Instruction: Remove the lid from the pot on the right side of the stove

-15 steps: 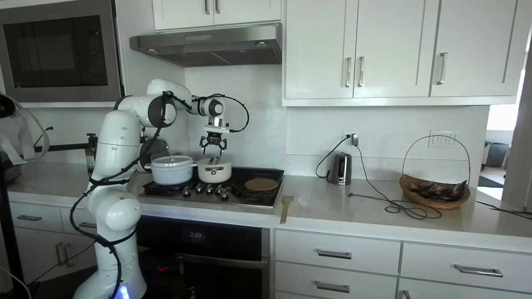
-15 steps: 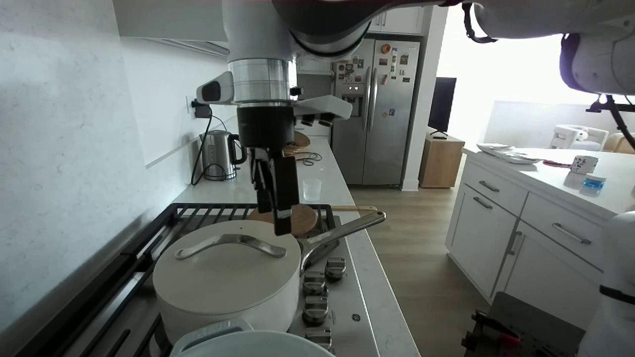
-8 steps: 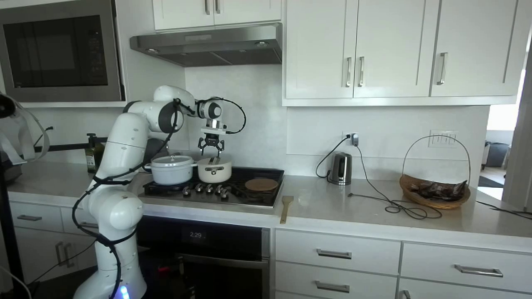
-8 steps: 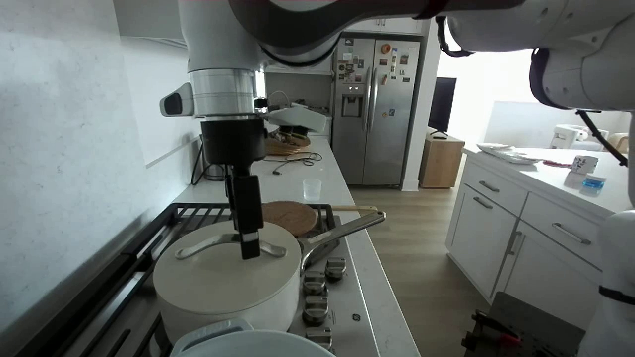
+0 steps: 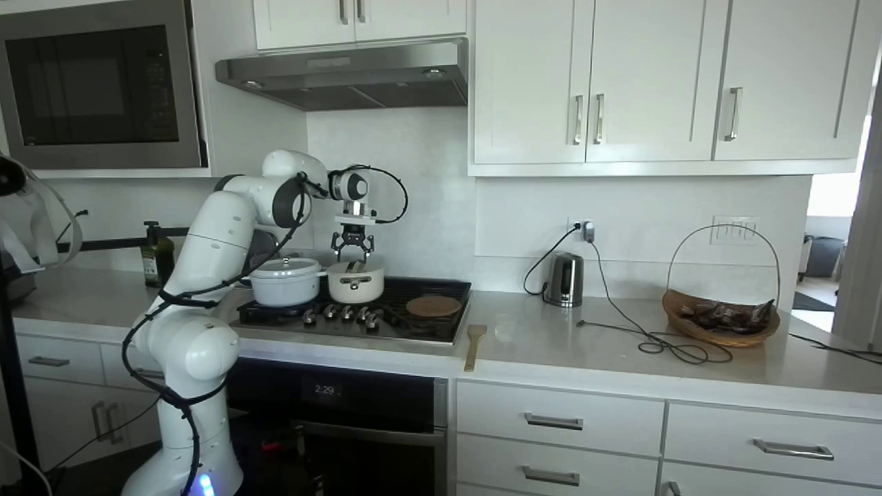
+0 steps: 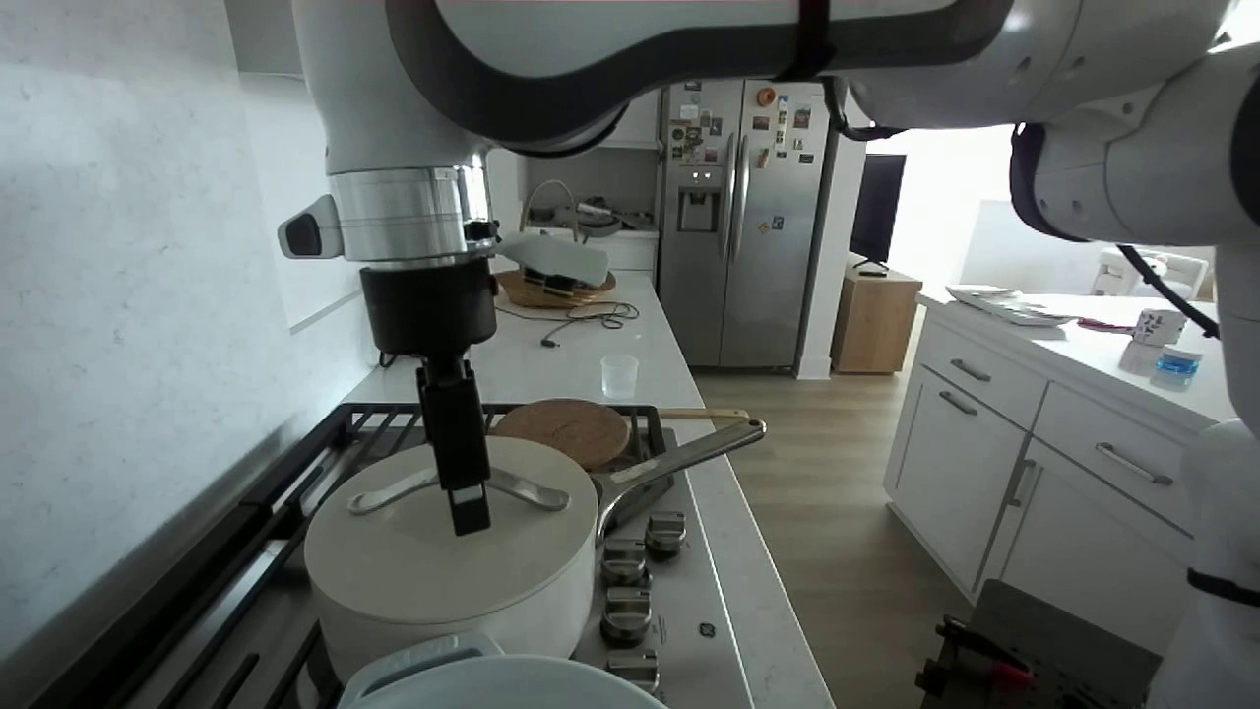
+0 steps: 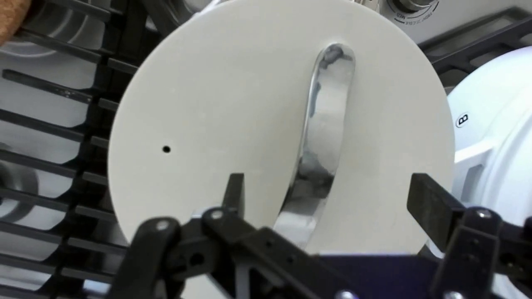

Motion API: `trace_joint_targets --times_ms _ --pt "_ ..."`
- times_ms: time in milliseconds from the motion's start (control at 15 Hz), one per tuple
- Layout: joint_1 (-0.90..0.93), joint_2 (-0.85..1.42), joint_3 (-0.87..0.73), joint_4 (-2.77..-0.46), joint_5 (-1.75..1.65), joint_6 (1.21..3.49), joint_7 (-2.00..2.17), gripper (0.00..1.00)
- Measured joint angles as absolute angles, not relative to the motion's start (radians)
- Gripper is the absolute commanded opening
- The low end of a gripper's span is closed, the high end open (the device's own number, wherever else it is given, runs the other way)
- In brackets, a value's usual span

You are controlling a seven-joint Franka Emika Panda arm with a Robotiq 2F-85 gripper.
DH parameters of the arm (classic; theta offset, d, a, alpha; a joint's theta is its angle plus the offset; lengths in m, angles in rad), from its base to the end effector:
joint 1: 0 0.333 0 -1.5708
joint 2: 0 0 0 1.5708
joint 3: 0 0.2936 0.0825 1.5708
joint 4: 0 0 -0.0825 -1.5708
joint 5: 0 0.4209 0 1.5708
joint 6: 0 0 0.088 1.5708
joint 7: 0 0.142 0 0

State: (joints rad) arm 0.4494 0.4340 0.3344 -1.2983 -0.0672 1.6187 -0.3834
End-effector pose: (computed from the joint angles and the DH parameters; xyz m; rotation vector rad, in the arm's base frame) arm 0.5238 0.4593 0.4402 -2.5875 -1.6784 0.1593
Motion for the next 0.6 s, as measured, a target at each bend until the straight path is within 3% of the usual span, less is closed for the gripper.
trace_joint_targets --times_ms 600 --pt "0.454 0.449 0.331 -1.245 -0.104 1.583 -0.383 0.05"
